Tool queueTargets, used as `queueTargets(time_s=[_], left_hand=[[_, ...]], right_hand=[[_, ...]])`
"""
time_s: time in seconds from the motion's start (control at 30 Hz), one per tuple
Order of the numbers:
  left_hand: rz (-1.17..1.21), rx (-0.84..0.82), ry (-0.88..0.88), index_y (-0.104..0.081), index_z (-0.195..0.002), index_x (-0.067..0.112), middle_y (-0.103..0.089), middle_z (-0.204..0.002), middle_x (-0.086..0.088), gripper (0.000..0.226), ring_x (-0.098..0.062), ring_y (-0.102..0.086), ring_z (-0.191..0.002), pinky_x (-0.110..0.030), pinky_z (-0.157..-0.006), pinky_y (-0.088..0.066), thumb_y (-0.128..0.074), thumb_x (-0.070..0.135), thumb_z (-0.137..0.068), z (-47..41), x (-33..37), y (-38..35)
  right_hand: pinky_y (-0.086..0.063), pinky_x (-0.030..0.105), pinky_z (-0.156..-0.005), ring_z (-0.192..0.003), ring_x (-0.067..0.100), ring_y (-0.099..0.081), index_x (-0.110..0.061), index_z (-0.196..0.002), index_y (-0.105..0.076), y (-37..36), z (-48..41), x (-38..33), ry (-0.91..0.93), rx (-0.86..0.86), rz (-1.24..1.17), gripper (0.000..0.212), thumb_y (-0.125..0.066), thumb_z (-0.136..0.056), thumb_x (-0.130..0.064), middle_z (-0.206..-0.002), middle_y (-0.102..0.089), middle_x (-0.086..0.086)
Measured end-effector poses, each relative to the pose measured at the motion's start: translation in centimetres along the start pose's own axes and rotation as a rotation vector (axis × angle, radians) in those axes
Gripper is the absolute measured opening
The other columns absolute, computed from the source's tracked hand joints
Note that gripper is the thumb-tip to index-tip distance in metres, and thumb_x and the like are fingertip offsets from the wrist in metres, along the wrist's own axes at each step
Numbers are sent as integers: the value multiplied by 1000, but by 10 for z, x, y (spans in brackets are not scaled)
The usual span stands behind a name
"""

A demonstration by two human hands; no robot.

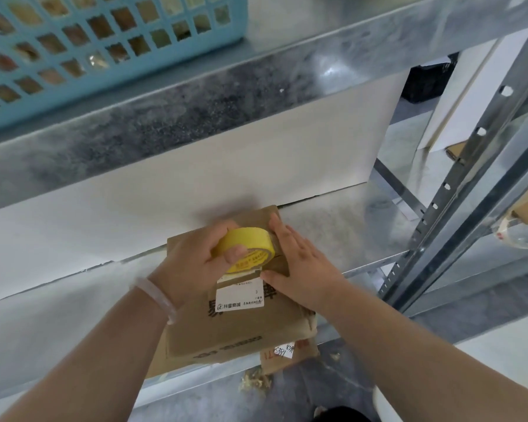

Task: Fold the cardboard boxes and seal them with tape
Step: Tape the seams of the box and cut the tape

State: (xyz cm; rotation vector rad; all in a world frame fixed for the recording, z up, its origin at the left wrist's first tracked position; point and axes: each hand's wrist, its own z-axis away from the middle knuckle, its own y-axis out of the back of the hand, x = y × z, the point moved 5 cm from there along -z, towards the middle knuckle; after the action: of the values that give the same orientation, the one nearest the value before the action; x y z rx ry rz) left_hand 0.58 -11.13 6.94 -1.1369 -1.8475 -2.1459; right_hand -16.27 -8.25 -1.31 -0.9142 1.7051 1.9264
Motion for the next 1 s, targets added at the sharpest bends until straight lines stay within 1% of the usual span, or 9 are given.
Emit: queueTargets(time_s=[0.1,0.3,0.37,0.47,0.53,0.67,0.73,0.9,1.0], left_hand=[[31,22,11,-49,-108,45,-64,-84,10,40,-14,-63,-75,-40,-69,-54,-43,69,-77,4,-5,8],[-199,-15,4,-48,-118,51,-64,-106,20,50,-4,-60,-93,-31,-79,-50,-39,73,-74,10,-7,25],[-361,14,5,-47,-118,48,-61,-102,20,56,-8,-58,-89,-28,-74,-44,-36,75,-71,14,-7,29],[-463,27,-12,-47,-115,41,-56,-92,18,43,-11,-55,-81,-28,-67,-38,-53,66,-80,19,-5,32],[-380,25,-5,-48,-113,42,-57,-94,17,37,-9,-55,-82,-28,-68,-40,-58,60,-82,22,-11,35],[104,17,34,-50,-109,61,-60,-105,29,32,2,-59,-95,-15,-73,-47,-56,57,-78,34,-34,42],[167,7,4,-49,-108,66,-59,-109,31,33,5,-59,-99,-11,-76,-45,-55,57,-77,41,-38,41],[-64,64,-54,-49,-124,55,-54,-91,19,49,4,-50,-92,-12,-72,-34,-43,67,-77,46,-40,51],[-295,42,-43,-52,-129,49,-45,-83,25,61,2,-48,-84,-14,-70,-33,-37,72,-73,50,-46,58]], right_hand=[[-3,33,-122,-149,3,0,-42,-149,18,-1,-1,1,-7,-11,40,94,-52,-88,-55,-163,-7,-14],[1,34,-122,-148,3,1,-46,-148,18,0,2,-1,-37,-40,101,90,-49,-89,-59,-163,-7,-12],[1,36,-122,-149,4,2,-46,-148,17,1,2,-2,-37,-40,123,89,-48,-89,-60,-163,-7,-13],[2,37,-122,-149,4,2,-47,-148,17,0,2,-3,-31,-47,157,87,-46,-90,-62,-162,-3,-18],[3,39,-122,-148,4,4,-48,-147,17,0,2,-3,-29,-59,183,86,-44,-90,-65,-161,2,-23],[2,42,-122,-148,4,4,-48,-148,16,0,0,0,-48,-72,218,86,-41,-88,-70,-160,5,-25],[2,42,-122,-148,3,4,-48,-148,15,-1,-1,-1,-51,-79,238,85,-40,-87,-71,-160,6,-26],[3,42,-122,-148,2,5,-46,-149,14,1,1,-4,-68,-103,291,83,-36,-88,-72,-159,9,-25],[4,43,-122,-148,2,6,-46,-150,13,2,2,-6,-76,-109,312,81,-34,-89,-72,-158,12,-27]])
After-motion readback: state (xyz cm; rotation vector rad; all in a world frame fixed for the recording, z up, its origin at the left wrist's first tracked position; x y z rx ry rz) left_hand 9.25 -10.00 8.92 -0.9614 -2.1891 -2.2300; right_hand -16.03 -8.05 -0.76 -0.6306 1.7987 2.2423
